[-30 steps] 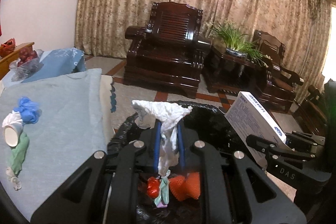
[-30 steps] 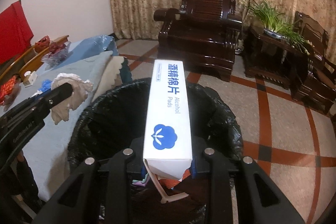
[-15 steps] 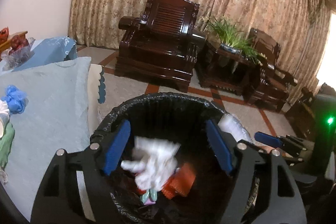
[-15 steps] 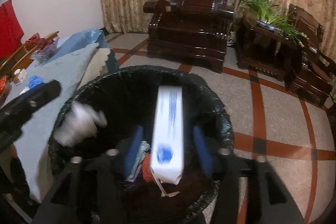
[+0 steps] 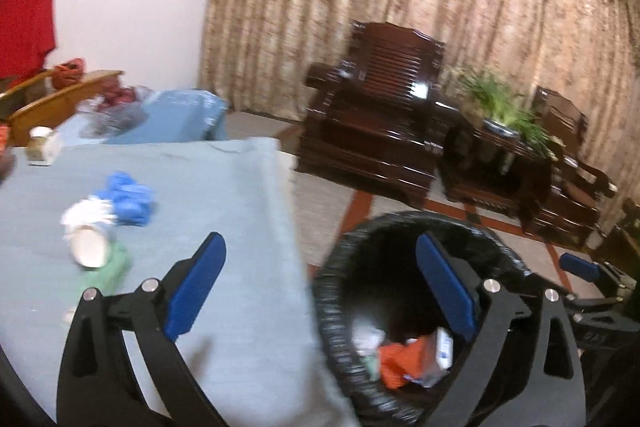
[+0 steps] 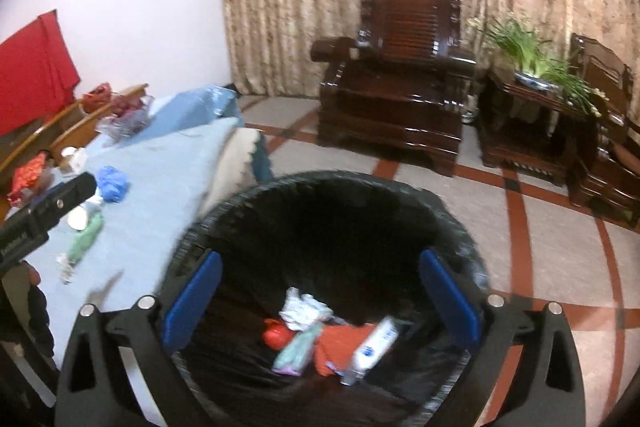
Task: Collect trash
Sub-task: 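Move both tools back over the remaining trash on the table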
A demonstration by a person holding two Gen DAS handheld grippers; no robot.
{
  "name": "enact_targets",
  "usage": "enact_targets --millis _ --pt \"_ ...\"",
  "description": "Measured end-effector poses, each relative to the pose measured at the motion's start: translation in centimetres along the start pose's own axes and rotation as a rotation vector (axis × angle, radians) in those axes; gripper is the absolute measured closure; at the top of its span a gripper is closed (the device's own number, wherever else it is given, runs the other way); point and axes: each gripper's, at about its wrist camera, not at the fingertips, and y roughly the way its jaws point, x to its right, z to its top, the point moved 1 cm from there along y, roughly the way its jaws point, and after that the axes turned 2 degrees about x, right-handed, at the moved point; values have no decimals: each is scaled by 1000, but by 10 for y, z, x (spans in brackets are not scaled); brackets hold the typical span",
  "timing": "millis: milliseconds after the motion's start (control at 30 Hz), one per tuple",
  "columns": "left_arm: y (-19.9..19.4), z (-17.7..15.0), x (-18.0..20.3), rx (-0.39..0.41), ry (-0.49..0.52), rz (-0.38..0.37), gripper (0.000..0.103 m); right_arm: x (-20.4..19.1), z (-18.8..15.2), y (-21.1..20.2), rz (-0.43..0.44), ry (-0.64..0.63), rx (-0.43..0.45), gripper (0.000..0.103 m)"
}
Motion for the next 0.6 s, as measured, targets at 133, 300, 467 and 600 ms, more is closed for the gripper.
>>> enact_targets --millis 133,300,467,600 --pt "-24 5 -39 22 -22 89 9 -30 7 5 59 -23 13 6" --pt "-46 2 -86 38 -54 199 9 -74 12 15 137 -61 29 6" --pt "-62 -4 -129 33 -86 283 9 -118 13 24 206 -101 42 6" --pt "-71 -9 -158 33 -95 341 9 -150 12 35 255 -128 46 6"
